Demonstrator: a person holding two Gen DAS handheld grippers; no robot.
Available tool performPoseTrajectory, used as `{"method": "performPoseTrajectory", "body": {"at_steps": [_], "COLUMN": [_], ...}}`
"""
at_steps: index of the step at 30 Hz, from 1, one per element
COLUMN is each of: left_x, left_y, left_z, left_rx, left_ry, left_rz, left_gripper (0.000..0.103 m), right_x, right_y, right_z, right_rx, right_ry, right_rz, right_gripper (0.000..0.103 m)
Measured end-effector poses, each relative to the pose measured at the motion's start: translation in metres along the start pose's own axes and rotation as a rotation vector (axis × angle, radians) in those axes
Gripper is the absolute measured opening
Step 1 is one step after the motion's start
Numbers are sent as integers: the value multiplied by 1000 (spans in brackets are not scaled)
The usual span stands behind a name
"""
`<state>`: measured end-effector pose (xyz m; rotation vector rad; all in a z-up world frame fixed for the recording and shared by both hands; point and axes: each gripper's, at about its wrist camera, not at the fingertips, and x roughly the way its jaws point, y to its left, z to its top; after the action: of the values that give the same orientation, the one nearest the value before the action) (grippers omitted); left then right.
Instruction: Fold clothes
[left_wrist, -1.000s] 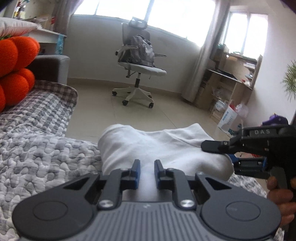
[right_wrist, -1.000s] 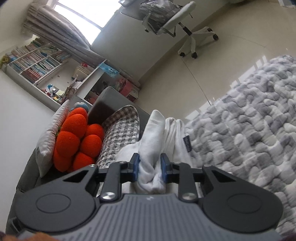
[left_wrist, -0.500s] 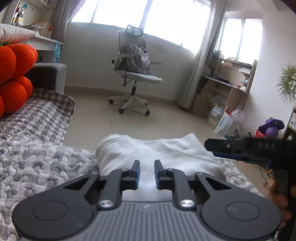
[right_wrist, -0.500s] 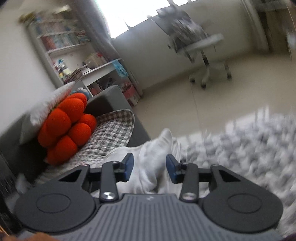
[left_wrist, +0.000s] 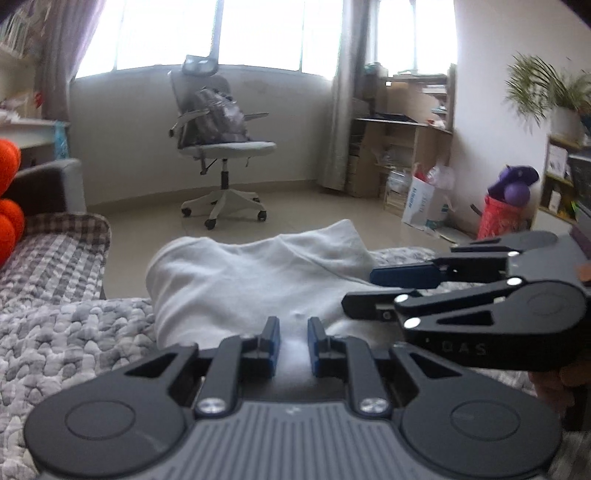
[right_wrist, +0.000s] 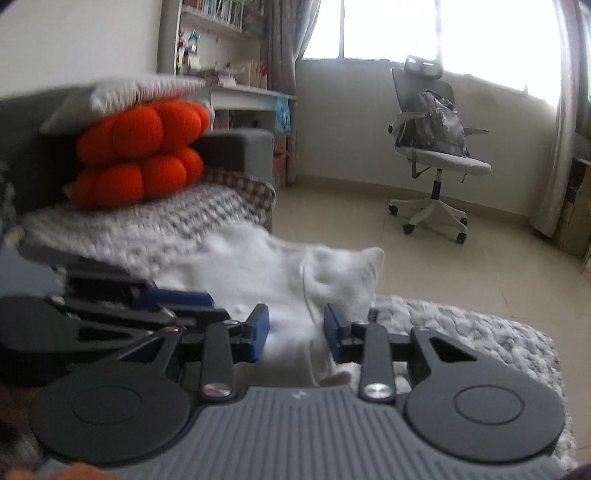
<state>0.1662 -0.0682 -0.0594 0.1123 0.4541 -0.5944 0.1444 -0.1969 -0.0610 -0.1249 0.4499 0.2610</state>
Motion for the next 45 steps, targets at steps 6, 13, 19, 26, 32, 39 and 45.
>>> {"method": "performPoseTrajectory", "body": {"at_steps": [6, 13, 19, 26, 32, 39, 45], "left_x": [-2, -6, 0, 19, 33, 43, 41], "left_y": [4, 9, 24, 41, 55, 76, 89], "left_z": [1, 10, 23, 32, 33, 31, 29], "left_rx": [-6, -51, -121, -182, -220, -324, -402], "left_ry": [-4, -21, -41, -27, -19, 6, 72], "left_rz": [-10, -3, 10, 32, 86, 145, 152], "left_gripper": [16, 17, 18, 21, 26, 32, 51], "right_x": [-2, -11, -10, 8, 27, 37, 33], "right_y": [-5, 2, -8, -25, -37, -52, -69], "right_z": [-7, 4, 21, 32, 26, 26, 24], "right_rx": [33, 31, 79, 117, 175, 279, 400], "right_ry": [-10, -34, -71, -71, -26, -1, 12], "right_rz": [8, 8, 28, 7, 0, 6, 13], "right_gripper": [34, 42, 42, 42, 42, 44, 54]}}
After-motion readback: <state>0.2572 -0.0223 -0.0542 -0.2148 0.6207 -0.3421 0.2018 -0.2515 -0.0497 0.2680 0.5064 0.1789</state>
